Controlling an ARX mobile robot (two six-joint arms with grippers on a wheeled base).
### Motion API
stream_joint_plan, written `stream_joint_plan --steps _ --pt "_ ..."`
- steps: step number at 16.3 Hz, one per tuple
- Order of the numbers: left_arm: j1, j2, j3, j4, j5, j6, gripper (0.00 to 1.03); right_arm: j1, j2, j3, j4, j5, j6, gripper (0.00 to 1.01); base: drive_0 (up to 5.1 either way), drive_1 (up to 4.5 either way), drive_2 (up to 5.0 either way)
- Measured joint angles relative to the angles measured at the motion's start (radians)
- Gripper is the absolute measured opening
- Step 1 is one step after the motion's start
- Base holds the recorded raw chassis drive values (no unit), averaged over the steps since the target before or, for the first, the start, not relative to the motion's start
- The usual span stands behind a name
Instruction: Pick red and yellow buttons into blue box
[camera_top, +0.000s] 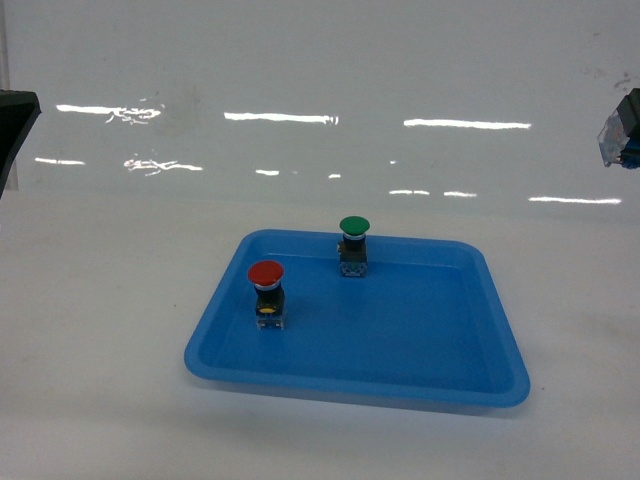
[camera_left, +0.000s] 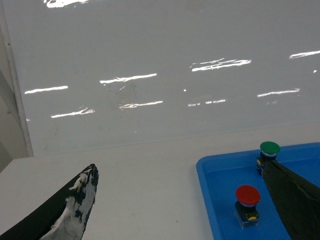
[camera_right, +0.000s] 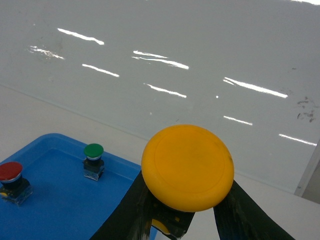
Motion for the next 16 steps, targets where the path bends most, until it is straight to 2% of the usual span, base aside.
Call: stream_joint_plan --steps 2,5,7,12,16 --pt "0.008 0.046 0.032 -0.006 0.05 -0.008 0.98 0.001 0.0 0.0 -0.004 0.0 -0.003 0.26 0.0 0.0 0.0" --pt "0.011 0.209 0.148 0.003 0.075 -0.006 0.98 0.001 0.0 0.0 -0.003 0.0 -0.003 0.26 0.0 0.0 0.0" --pt "-0.015 0.304 0.206 -0.003 0.059 0.009 0.98 0.001 0.0 0.0 -0.002 0.0 -0.003 0.26 0.0 0.0 0.0" --pt "-0.135 0.518 0.271 0.031 -0.008 0.031 0.98 0.001 0.0 0.0 -0.003 0.0 -0.003 0.26 0.0 0.0 0.0" --pt "-0.142 0.63 0.315 0.041 -0.085 0.06 0.98 0.001 0.0 0.0 -0.003 0.0 -0.003 0.26 0.0 0.0 0.0"
